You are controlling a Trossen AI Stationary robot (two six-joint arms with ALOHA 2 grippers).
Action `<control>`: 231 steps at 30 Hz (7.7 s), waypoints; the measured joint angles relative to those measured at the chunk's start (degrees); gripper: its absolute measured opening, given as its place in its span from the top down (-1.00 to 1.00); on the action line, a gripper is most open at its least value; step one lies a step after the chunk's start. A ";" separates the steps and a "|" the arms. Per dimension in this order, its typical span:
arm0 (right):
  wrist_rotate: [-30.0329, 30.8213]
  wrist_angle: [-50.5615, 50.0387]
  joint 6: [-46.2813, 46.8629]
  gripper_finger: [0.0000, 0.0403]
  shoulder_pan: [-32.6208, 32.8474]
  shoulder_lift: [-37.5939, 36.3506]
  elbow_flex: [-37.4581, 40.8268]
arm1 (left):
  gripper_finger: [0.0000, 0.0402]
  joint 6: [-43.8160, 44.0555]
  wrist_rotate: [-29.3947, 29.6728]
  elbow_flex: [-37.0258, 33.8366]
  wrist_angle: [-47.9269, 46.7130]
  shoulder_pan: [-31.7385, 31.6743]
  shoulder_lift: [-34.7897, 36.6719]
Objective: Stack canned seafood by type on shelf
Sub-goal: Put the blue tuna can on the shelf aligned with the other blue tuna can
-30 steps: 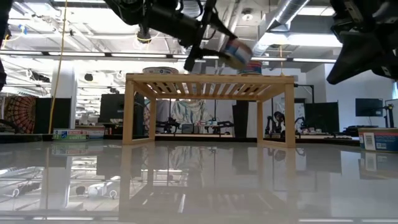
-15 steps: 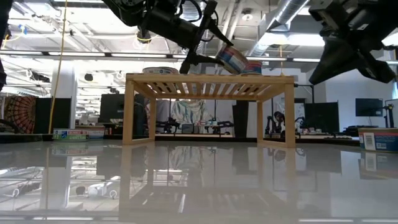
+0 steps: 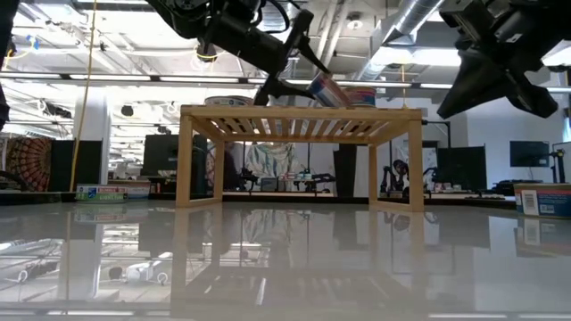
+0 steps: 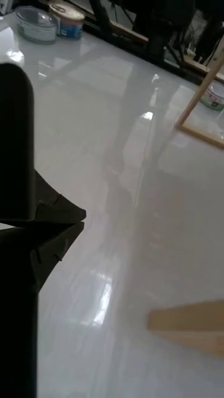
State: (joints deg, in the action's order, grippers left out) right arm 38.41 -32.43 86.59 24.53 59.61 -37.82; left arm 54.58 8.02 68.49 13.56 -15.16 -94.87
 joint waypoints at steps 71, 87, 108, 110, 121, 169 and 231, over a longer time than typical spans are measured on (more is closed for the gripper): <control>-5.57 6.32 -9.23 0.89 1.75 0.00 0.02 | -0.55 -3.23 10.38 -0.04 -2.91 6.21 0.00; -5.64 6.37 -10.59 0.89 1.75 0.00 0.02 | -0.55 -8.96 20.45 -0.04 -7.84 10.81 0.00; -5.64 6.37 -11.84 0.89 1.75 0.00 0.02 | -0.55 -7.70 18.05 -0.04 -6.36 13.38 0.00; -5.62 6.37 -12.12 0.89 1.70 0.00 0.02 | -0.55 -7.38 15.05 -0.04 -6.18 12.94 0.00; -5.55 6.39 -12.14 0.89 1.18 0.00 0.02 | -0.53 -17.47 9.02 8.50 -11.74 14.03 0.00; -5.09 13.92 -17.01 0.89 -3.32 -0.04 0.02 | -0.49 -50.98 20.36 29.73 -43.58 6.01 -12.33; -4.00 14.02 -18.15 0.88 -4.44 0.00 0.02 | -0.49 -53.30 29.32 29.73 -52.97 -4.51 -9.06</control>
State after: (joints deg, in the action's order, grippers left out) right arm 34.41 -18.41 68.45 20.10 59.61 -37.80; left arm 1.27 37.34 98.21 -39.41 -19.67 -103.93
